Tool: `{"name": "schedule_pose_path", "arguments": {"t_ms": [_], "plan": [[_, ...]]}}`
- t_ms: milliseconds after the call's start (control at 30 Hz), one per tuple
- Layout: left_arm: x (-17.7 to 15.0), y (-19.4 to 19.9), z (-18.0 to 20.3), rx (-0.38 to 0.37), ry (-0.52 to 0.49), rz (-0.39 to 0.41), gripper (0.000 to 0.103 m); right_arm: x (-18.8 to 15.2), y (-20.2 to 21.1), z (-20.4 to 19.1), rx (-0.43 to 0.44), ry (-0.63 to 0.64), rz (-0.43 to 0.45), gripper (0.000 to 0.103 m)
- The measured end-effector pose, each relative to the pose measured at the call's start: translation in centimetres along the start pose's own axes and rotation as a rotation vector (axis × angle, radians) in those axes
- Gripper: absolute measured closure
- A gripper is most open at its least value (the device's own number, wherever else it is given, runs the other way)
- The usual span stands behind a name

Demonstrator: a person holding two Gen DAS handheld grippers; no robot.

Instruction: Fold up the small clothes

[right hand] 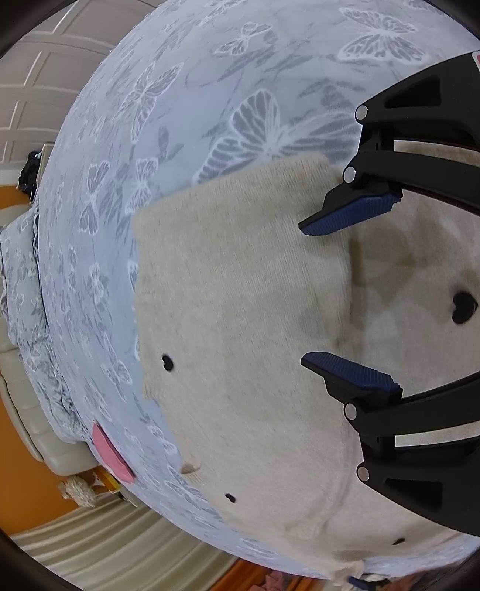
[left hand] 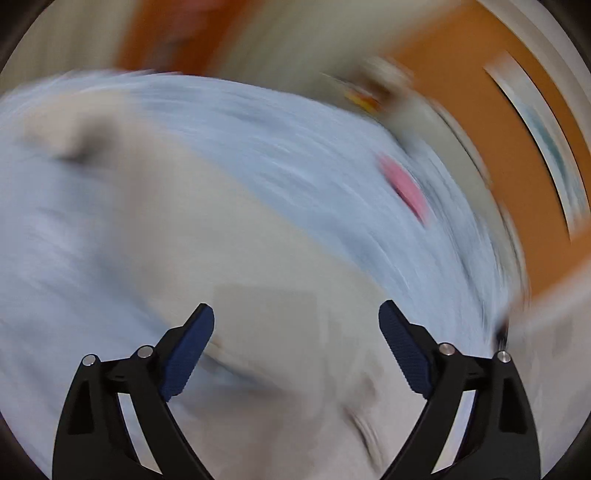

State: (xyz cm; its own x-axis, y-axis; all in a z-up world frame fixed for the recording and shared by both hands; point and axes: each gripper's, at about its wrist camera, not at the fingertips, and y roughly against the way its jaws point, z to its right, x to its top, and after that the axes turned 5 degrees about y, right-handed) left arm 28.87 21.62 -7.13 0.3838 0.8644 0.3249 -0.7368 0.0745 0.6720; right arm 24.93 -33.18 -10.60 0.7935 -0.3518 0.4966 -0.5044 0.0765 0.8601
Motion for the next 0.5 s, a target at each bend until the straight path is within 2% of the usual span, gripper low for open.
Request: {"name": "schedule_pose_path", "arguments": {"t_ms": [33,133,200,233,333,367,400,433,500], "plan": [[3.0,0.8,-3.4,0.030,0.123,0.031,0.012,0.0,0.0,-0.3,-0.003,0.008,0.000,0.038],[8.2,2.0,-11.6,0.036,0.425,0.069,0.009,-0.3,0.0,-1.5,-0.006,0.033,0.003,0.038],[9.8,1.5,-14.4,0.029,0.527,0.053,0.009,-0.5,-0.1,-2.4,-0.014,0.056,0.002,0.038],[10.4,0.9,-15.3,-0.025,0.571,0.040,0.009,-0.7,-0.3,-3.0,-0.020,0.076,0.000,0.038],[11.3,-0.5,-13.8,-0.073,0.514,0.031,0.011,-1.0,-0.5,-4.4,-0.040,0.122,0.004,0.037],[11.7,-1.2,-13.3,-0.077,0.490,0.022,0.023,-1.2,-0.5,-4.8,-0.047,0.134,0.007,0.036],[11.9,-1.8,-13.1,-0.078,0.464,0.008,0.043,-1.3,-0.5,-5.0,-0.051,0.142,0.009,0.036],[12.3,-2.6,-12.5,-0.072,0.440,-0.010,0.054,-1.4,-0.5,-5.3,-0.055,0.153,0.011,0.035],[13.0,-4.0,-10.8,-0.035,0.365,-0.037,0.086,-1.4,-0.6,-5.3,-0.059,0.160,0.013,0.035]]}}
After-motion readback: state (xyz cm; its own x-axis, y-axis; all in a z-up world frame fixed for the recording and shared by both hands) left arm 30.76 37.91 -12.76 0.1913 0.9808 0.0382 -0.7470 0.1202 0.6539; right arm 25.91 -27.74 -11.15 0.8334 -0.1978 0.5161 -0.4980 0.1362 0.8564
